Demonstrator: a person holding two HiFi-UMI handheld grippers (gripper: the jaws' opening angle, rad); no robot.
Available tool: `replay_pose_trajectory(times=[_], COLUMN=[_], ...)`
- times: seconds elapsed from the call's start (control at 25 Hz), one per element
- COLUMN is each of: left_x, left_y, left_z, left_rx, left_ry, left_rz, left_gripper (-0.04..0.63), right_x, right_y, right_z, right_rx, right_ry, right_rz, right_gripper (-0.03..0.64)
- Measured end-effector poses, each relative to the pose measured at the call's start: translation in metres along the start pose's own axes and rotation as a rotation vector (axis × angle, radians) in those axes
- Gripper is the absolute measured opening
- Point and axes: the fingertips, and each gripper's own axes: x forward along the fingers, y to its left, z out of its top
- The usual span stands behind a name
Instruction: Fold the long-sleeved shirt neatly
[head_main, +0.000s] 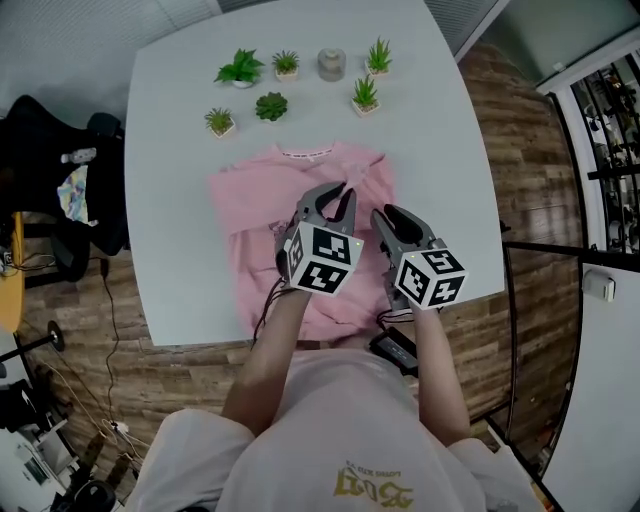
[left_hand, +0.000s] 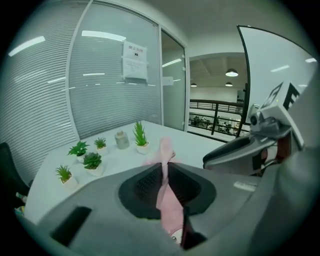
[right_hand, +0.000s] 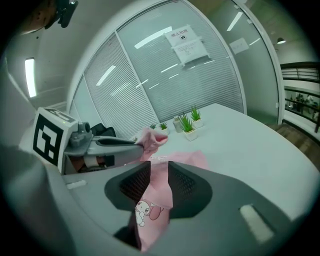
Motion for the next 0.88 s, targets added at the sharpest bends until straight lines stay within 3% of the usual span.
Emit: replay_pose_trajectory(times=[0.24, 0.68, 0.88], left_x=[0.038, 0.056, 0.058], left_y=[-0.023, -0.042, -0.054], left_z=[-0.040, -0.049, -0.041], left_rx=[-0.021, 0.005, -0.056], left_ry=[0.085, 0.098, 0.066], left_rz=[-0.029, -0.030, -0.089], left_gripper=[0.045, 0.052, 0.158], right_x=[-0.003, -0.009, -0.012], right_y=[-0.015, -0.030, -0.033], right_z=[-0.012, -0.028, -0.028], right_rx=[0.016, 0.075, 0.077], right_ry=[0.027, 0.033, 0.032], right_rz=[0.018, 0.044, 0.054], right_gripper=[0.121, 0.121, 0.121])
